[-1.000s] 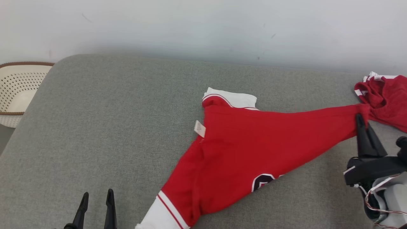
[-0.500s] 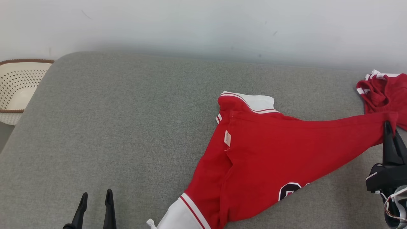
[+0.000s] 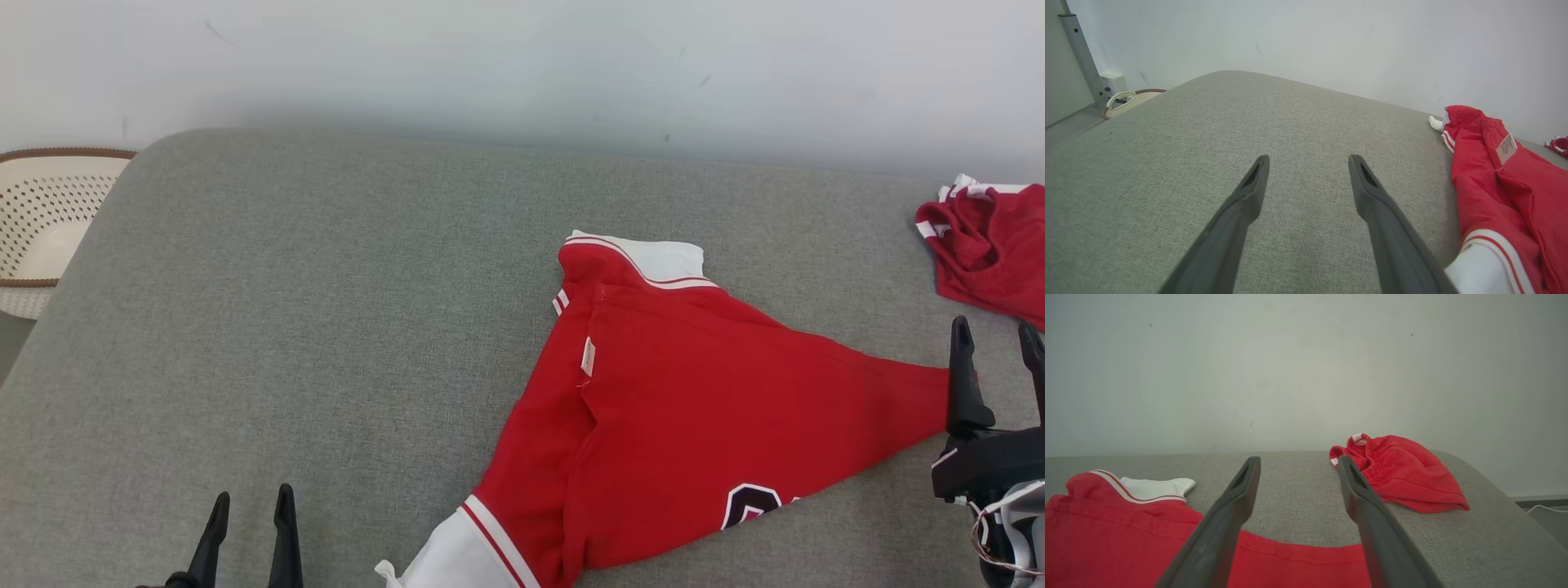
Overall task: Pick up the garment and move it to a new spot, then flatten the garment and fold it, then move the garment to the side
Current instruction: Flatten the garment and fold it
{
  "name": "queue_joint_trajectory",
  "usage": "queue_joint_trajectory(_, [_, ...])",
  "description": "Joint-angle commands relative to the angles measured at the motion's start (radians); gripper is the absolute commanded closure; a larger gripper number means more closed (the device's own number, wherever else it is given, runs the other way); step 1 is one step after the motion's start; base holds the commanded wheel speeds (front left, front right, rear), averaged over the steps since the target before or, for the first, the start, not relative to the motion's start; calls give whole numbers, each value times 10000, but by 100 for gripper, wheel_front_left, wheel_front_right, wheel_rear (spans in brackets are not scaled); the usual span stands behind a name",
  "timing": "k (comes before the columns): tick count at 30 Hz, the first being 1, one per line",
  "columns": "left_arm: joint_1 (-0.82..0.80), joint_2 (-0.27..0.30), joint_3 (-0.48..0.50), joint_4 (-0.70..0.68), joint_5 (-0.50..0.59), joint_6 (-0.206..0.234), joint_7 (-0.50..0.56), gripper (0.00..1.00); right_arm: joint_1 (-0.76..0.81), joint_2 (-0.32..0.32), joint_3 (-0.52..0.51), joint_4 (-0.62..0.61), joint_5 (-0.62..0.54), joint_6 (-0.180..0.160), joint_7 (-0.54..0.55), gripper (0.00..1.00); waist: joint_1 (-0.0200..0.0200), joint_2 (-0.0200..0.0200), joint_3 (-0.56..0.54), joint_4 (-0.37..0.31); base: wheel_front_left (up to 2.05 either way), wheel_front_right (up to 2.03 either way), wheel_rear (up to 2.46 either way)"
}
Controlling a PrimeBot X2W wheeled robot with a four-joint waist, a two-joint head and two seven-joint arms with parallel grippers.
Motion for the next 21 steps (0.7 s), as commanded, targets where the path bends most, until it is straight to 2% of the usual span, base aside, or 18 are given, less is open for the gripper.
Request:
queue_joint_trajectory(1, [-33,-1,53,-1,-14,39,-53,0,-43,79,-45,-86,-139,-8,-65,0,0,0,-17,-4,0,0,0])
queue_joint_trajectory(8, [-46,-1,26,-104,-1,62,-53,0,-38,426,553,-140,-146,-8,-63,0,0,0,-46,40,0,0,0])
queue_joint_trajectory(15, [-75,-1,-58,-141,45,67,-53,0,-465,828,1888,331,177,-8,-103,0,0,0,-64,203,0,0,0])
queue_joint_trajectory(21, [-116,-2,-219,-93,56,10,-53,0,-1324,1160,3053,1202,421,-8,73,0,0,0,-26,453,0,0,0])
